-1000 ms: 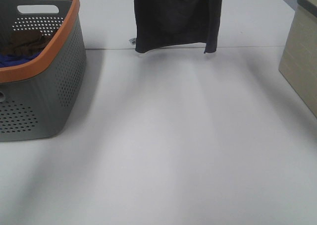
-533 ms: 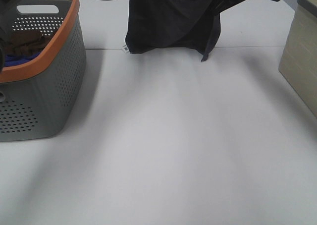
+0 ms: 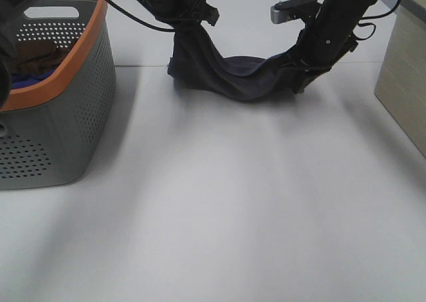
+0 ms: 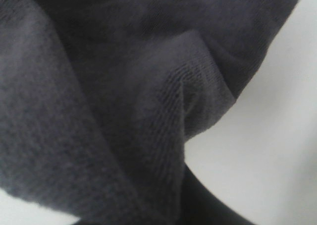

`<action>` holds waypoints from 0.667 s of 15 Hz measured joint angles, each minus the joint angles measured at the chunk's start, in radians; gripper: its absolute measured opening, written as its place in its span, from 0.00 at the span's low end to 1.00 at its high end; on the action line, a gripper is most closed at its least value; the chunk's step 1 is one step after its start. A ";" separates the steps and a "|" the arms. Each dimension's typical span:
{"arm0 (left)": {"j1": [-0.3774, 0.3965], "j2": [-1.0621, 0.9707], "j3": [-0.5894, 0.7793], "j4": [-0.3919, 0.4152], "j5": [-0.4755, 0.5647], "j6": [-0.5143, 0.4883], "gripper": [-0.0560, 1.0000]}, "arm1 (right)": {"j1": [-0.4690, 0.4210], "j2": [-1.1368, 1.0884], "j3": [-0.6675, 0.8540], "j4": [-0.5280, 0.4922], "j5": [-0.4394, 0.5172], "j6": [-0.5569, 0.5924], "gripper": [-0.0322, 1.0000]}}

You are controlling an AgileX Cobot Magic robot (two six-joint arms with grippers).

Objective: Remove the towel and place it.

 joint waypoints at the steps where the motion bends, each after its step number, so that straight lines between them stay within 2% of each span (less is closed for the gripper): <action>1: 0.000 0.000 0.000 -0.029 0.075 0.016 0.05 | 0.000 0.000 0.000 0.021 0.107 0.000 0.03; 2: 0.000 0.000 0.000 -0.054 0.138 0.030 0.05 | 0.001 0.000 0.000 0.024 0.200 0.014 0.03; 4: 0.000 0.000 0.000 -0.107 0.169 0.036 0.05 | 0.002 0.000 -0.001 0.019 0.327 0.045 0.03; 7: -0.004 -0.009 0.074 -0.171 0.168 0.036 0.05 | 0.002 0.000 0.007 0.017 0.352 0.079 0.03; 10: -0.034 -0.097 0.331 -0.171 0.169 0.036 0.05 | 0.002 -0.026 0.101 0.017 0.354 0.086 0.03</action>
